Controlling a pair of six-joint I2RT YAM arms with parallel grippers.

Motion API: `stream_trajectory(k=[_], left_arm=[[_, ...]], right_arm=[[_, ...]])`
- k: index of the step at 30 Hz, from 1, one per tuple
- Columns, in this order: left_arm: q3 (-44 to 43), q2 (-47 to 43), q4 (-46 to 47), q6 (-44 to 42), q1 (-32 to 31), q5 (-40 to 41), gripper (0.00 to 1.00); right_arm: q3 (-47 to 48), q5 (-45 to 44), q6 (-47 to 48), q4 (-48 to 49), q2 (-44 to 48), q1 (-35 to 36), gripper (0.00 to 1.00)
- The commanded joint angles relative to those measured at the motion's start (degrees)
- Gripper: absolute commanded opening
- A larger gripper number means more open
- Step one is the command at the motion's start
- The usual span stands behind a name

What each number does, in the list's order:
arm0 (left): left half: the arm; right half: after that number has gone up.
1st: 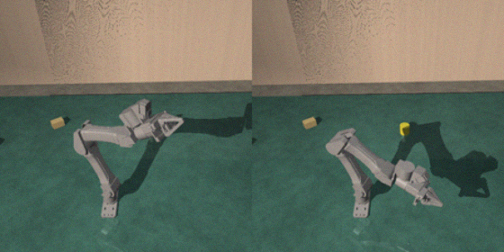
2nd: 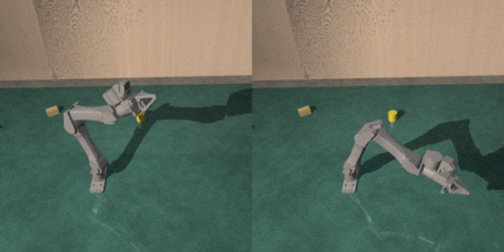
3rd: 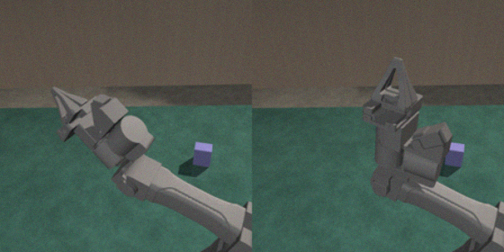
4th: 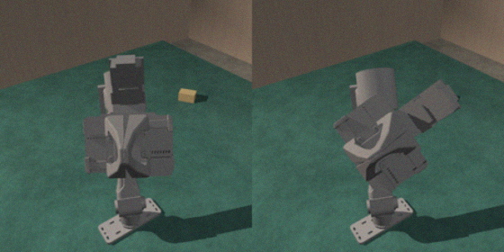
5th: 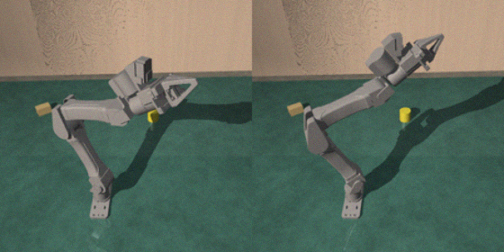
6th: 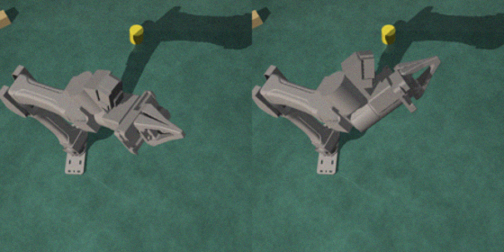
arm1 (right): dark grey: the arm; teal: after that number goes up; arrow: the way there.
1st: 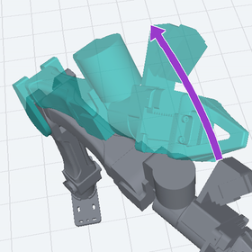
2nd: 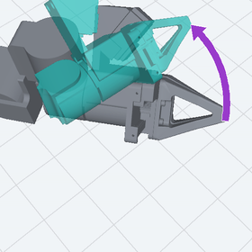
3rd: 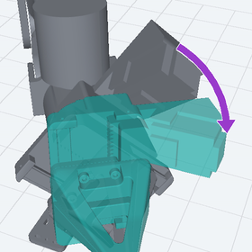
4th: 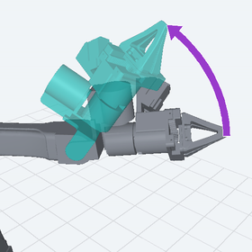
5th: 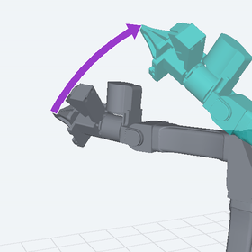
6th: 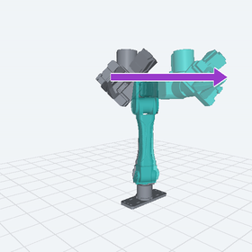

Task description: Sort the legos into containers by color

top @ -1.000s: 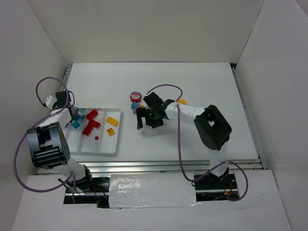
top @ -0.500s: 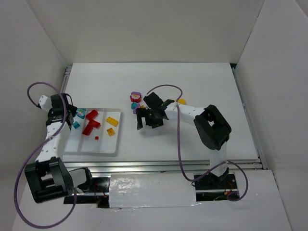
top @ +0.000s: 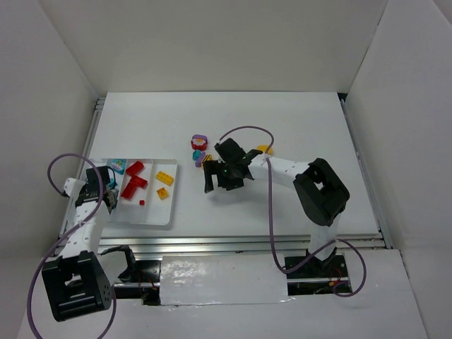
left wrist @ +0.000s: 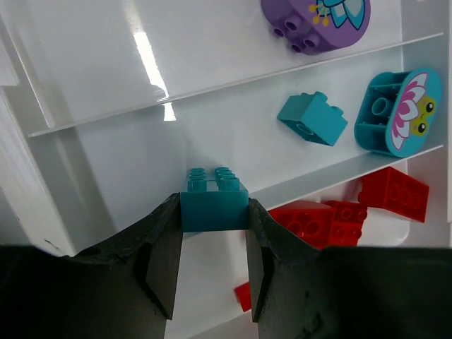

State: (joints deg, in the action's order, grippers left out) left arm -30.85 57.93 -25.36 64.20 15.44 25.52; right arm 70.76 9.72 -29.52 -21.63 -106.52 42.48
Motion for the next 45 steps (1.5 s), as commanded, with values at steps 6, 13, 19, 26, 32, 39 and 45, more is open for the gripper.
stream_trajectory(k=[6, 13, 19, 26, 32, 39, 45], left_arm=[[0.9, 5.0, -0.2, 1.4, 0.0, 1.4, 0.18], [2.2, 8.5, 6.6, -2.2, 0.0, -1.3, 0.53], [1.3, 6.9, 7.0, -4.5, 0.1, -2.5, 0.46], [1.7, 1.4, 6.7, -6.3, 0.1, -3.6, 0.26], [0.5, -0.5, 3.3, -4.6, 0.0, -1.6, 0.55], [-1.4, 1.0, 0.1, -2.9, 0.1, 1.0, 1.00], [-5.0, -0.8, -2.5, -4.6, 0.0, 1.3, 1.00]], right_arm=[[-1.5, 0.1, 0.5, 2.9, 3.6, 0.5, 1.00], [-2.0, 0.1, 0.7, 2.9, 3.5, 0.5, 1.00], [-1.2, 0.2, 0.9, 2.6, 2.9, 0.5, 1.00], [-1.0, 1.0, 0.5, 2.8, 2.4, 0.6, 1.00], [-1.1, 0.9, 0.7, 2.7, 2.5, 0.5, 1.00], [-1.2, 0.9, 0.8, 2.6, 2.4, 0.5, 1.00], [-1.3, 0.4, 1.0, 2.3, 3.0, 0.5, 1.00]])
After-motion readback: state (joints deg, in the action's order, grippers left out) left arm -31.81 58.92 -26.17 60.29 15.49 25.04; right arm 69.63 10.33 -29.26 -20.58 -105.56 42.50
